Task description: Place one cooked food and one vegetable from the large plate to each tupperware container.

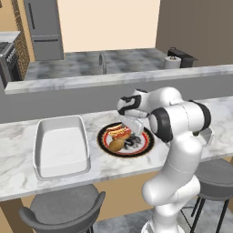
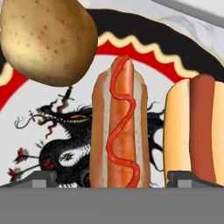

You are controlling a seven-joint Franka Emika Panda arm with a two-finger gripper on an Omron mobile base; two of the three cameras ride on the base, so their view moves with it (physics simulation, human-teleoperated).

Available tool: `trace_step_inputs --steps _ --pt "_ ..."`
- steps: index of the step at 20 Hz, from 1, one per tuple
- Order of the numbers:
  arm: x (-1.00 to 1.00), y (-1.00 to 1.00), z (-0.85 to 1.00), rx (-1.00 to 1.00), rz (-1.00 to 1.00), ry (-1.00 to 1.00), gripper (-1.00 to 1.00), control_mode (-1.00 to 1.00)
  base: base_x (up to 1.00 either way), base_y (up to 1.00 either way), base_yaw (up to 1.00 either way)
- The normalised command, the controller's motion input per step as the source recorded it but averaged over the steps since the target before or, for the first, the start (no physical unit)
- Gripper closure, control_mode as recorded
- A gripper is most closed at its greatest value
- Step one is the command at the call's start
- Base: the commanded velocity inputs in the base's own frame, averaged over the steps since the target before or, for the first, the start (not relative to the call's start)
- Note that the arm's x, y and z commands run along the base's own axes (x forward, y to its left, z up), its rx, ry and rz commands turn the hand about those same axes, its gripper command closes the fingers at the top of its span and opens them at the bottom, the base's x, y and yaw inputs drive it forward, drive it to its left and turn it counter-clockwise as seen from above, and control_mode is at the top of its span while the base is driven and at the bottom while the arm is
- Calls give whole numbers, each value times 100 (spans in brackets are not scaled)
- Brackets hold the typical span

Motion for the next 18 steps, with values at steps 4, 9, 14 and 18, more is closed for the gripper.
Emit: trace_step_inputs --steps 4,9,14,18 --pt "21 0 -10 0 0 0 -100 -100 0 0 0" --pt "2 0 -3 0 0 1 -100 -100 0 0 0" --pt "2 4 -9 0 0 0 -100 -100 0 0 0" --pt "-3 6 -21 0 0 0 -100 -100 0 0 0"
